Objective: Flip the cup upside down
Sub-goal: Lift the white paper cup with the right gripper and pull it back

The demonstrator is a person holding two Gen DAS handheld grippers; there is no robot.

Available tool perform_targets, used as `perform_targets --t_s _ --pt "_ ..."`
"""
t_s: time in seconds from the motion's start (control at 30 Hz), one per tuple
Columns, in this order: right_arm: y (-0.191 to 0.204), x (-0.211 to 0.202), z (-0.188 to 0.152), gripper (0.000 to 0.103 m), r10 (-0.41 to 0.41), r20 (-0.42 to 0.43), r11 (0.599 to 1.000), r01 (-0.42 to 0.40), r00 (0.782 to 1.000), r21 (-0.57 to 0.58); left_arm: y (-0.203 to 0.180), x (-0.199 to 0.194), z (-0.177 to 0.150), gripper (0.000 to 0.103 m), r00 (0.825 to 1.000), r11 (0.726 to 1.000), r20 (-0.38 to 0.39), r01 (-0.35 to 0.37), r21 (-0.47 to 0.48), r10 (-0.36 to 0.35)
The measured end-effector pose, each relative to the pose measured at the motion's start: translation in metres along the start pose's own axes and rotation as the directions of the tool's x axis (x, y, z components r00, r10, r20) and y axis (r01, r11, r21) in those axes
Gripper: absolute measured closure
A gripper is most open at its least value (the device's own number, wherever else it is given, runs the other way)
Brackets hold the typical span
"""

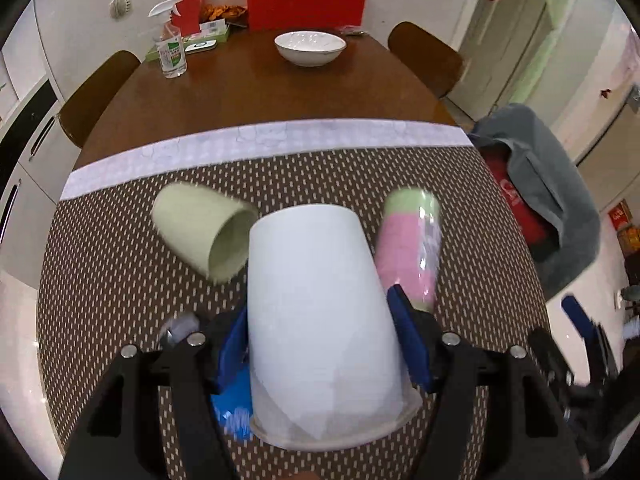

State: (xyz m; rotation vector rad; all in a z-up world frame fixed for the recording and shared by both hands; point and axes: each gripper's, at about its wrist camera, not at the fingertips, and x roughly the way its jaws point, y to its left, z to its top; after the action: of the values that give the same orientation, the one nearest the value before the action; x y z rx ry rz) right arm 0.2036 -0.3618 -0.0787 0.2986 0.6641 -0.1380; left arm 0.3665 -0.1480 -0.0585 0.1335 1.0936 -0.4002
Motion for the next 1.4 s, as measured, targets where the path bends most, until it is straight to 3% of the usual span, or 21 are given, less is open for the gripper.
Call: perform_targets --t_s 0.23,0.43,0.73,0.8,0.9,1.1,1.23,1.4 --pt "0.010 -0.025 -0.029 0.006 -0.019 -0.001 1.000 0.019 1.000 -0.010 0.006 0.005 -0.082 0.038 0.999 0.999 -0.037 0.034 0.009 -0.034" --pt "0.015 -0.043 -0.062 0.006 -0.045 -0.008 0.999 0.045 0.999 -0.013 0.010 0.020 -0.134 0.038 0.997 0.999 -0.063 0.050 -0.006 -0.050" --pt "0.020 -0.061 -0.094 0.006 -0.065 0.000 0.997 0.065 0.998 -0.036 0.000 0.046 -0.164 0.037 0.997 0.999 -0.066 0.048 -0.011 -0.049" --pt "0.021 -0.063 -0.097 0.006 -0.065 0.002 0.997 0.065 0.998 -0.039 -0.003 0.046 -0.168 0.036 0.998 1.000 -0.048 0.027 0.005 -0.027" --pt "0.024 -0.067 -0.099 0.006 -0.057 0.006 0.997 0.057 0.998 -0.046 -0.007 0.036 -0.169 0.025 1.000 0.999 -0.005 0.012 0.033 -0.012" --pt "0.032 -0.076 -0.103 0.006 -0.031 0.020 0.999 0.032 0.999 -0.039 -0.004 0.014 -0.167 0.022 0.998 0.999 0.058 -0.014 0.043 0.011" --pt "0.040 -0.080 -0.100 0.006 -0.016 0.030 0.999 0.017 0.999 -0.045 0.003 -0.013 -0.175 0.019 0.984 0.998 0.170 -0.062 0.029 0.056" --pt "0.058 -0.087 -0.097 0.006 0.006 0.049 0.998 -0.003 0.999 -0.066 0.007 -0.047 -0.190 0.015 0.945 0.991 0.305 -0.131 0.018 0.119"
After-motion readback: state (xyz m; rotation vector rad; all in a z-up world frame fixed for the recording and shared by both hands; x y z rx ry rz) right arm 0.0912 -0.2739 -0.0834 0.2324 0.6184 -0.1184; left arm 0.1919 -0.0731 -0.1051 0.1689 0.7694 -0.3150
